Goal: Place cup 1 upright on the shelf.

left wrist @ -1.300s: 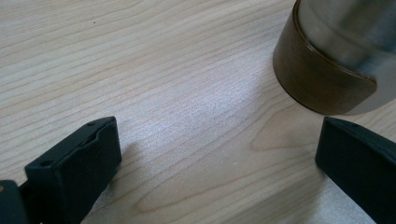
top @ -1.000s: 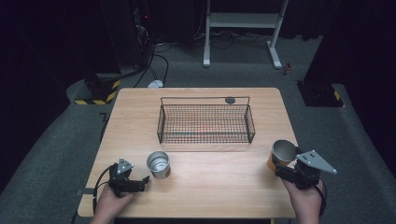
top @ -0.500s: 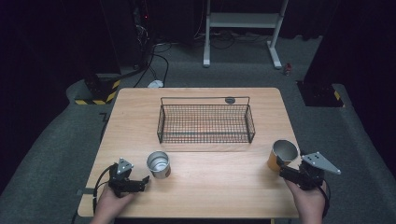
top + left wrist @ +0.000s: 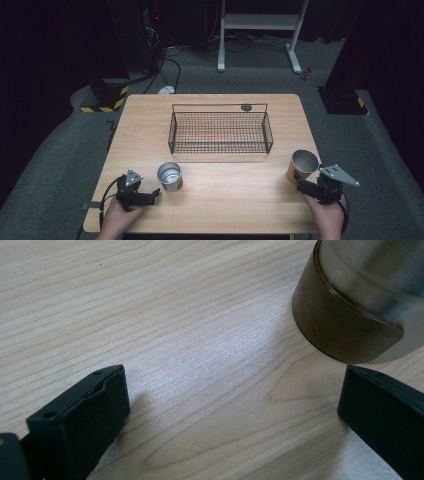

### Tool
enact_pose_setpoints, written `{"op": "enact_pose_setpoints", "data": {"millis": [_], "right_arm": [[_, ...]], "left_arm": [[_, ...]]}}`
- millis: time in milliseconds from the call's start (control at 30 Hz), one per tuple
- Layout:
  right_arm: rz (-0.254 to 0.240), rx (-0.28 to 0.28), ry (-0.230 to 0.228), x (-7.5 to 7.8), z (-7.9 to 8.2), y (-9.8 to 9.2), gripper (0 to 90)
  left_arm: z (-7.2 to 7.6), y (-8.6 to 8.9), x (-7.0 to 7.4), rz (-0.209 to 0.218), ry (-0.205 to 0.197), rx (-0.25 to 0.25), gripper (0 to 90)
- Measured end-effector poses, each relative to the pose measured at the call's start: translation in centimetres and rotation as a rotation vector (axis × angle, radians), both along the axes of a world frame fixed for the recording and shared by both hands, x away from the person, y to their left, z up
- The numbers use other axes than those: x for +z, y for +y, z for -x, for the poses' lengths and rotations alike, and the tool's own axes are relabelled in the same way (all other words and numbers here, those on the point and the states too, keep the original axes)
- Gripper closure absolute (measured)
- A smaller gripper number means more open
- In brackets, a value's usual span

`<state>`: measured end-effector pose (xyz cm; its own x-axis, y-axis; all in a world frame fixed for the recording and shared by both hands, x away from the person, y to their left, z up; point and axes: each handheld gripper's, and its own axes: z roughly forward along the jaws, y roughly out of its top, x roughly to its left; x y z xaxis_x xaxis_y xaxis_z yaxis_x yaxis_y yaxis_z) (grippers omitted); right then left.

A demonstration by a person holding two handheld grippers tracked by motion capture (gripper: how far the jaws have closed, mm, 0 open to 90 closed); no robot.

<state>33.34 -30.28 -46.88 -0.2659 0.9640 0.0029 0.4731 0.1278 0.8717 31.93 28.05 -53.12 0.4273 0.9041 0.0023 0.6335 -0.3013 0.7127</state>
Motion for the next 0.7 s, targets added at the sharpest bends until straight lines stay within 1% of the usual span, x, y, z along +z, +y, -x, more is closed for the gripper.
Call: {"op": "enact_pose_setpoints", "data": {"millis": [167,400,467,600,633,700], "right_arm": [[0.003,-0.006,-0.001,-0.7,-0.3,0.0,9.1],[-0.003,-0.010,-0.005,-1.5,-1.0,0.3,9.1],[-0.004,-0.012,-0.009,-1.7,-1.2,0.4,9.1],[-0.006,-0.009,-0.014,-1.7,-1.7,0.5,9.1],[-0.007,-0.010,-0.014,-1.7,-1.8,0.6,9.1],[-0.011,-0.008,-0.017,-1.7,-2.0,0.6,9.2]], "left_arm": [[0.0,0.0,0.0,0.001,0.000,0.000,0.6],[0.3,0.1,0.0,0.000,0.002,0.016,0.7],[0.4,0.2,0.0,-0.004,0.001,0.019,0.7],[0.5,0.2,0.0,0.005,0.002,0.029,0.7],[0.5,0.3,0.0,-0.006,-0.002,0.026,0.7],[0.6,0.4,0.0,-0.006,-0.001,0.027,0.7]]}}
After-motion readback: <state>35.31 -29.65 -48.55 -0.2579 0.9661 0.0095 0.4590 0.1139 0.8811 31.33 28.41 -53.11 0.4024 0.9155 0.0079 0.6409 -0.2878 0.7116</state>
